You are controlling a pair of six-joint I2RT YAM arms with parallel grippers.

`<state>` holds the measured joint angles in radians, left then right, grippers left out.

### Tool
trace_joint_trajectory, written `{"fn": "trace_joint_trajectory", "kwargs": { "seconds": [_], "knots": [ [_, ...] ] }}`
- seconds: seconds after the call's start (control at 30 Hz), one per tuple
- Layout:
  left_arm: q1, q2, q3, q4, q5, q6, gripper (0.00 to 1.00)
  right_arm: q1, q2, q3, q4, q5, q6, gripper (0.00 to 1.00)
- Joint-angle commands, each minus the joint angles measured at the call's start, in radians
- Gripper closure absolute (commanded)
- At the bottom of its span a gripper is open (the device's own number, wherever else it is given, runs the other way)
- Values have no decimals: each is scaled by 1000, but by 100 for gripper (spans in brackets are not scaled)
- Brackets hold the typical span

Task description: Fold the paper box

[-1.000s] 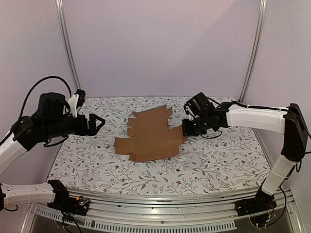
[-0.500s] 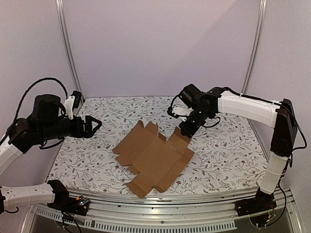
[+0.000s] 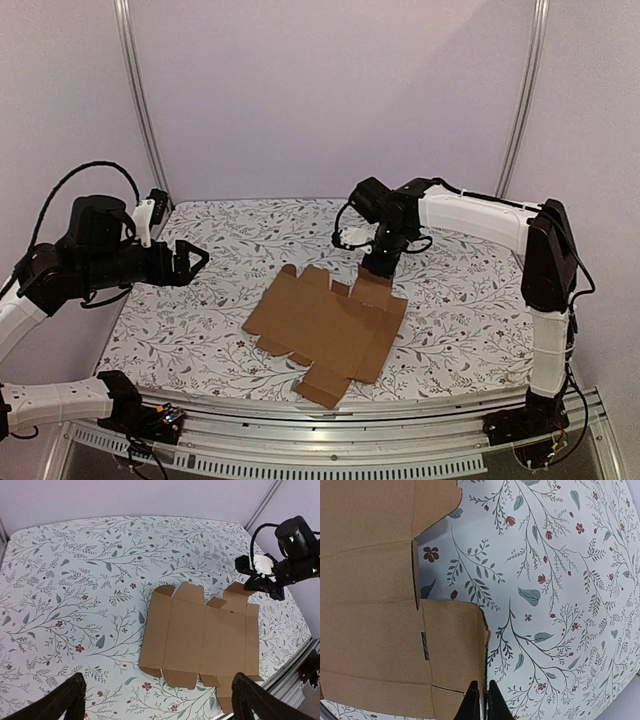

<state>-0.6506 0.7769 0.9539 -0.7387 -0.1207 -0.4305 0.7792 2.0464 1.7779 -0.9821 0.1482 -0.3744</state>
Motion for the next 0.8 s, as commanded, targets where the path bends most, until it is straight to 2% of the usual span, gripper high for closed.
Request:
{"fn": "trace_joint_trajectory", "kwargs": {
  "seconds": [0.0,0.03,0.13,0.23,0.37,0.63,0.77],
  "knots": [
    [-12,9,-4,-8,-4,4,0,5,20,63,-3,28,-35,83],
    [-13,13,-6,-2,-3,5,0,6,17,65,1,37,-32,75],
    [-13,30,-10,6,5,6,0,5,-2,62,6,64,-14,60],
    [-13,46,-12,13,13,3,0,5,-29,51,10,97,22,50],
    [-12,58,-20,39,28,-6,0,5,-118,-42,60,121,111,43],
    [-14,112,-23,94,46,-23,0,1,-375,-343,237,115,430,41],
    [-14,135,-15,126,53,-23,0,1,-528,-548,338,87,648,29]
  ]
}}
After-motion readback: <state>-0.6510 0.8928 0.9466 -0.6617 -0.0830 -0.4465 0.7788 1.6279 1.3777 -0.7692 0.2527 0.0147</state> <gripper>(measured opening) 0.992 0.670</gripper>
